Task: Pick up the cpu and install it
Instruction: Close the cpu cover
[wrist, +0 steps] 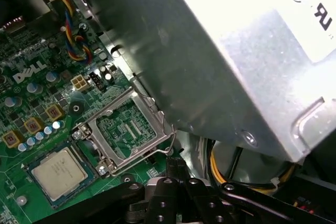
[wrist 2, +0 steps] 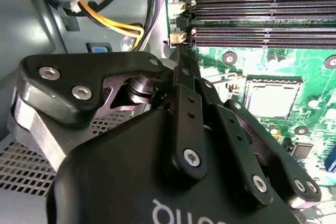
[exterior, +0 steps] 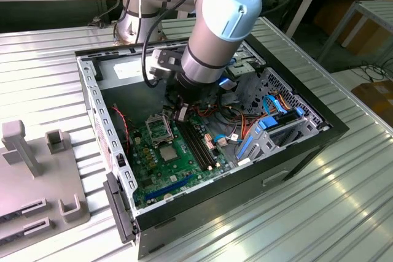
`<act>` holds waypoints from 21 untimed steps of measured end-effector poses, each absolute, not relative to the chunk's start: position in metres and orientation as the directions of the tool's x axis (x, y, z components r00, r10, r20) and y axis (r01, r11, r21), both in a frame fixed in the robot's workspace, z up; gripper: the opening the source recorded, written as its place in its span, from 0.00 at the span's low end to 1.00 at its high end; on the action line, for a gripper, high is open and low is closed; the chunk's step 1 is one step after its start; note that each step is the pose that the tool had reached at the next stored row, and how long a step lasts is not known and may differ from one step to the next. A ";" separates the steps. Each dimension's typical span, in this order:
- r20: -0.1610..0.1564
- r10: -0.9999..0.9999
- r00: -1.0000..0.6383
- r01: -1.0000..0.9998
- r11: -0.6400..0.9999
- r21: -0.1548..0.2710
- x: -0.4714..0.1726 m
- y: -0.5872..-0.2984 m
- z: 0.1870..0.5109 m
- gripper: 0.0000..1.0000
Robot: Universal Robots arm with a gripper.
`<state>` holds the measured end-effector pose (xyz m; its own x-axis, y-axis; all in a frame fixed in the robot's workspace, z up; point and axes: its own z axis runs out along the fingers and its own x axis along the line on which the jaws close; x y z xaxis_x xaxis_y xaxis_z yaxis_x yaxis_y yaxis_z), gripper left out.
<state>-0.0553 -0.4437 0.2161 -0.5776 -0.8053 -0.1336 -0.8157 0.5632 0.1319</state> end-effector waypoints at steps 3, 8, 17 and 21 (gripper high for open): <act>-0.134 -0.795 -0.592 -0.805 0.578 0.132 -0.058 -0.444 0.216 0.11; -0.134 -0.787 -0.603 -0.798 0.589 0.132 -0.060 -0.440 0.216 0.11; -0.134 -0.779 -0.612 -0.790 0.599 0.132 -0.060 -0.436 0.212 0.11; -0.134 -0.779 -0.612 -0.790 0.598 0.132 -0.063 -0.436 0.211 0.11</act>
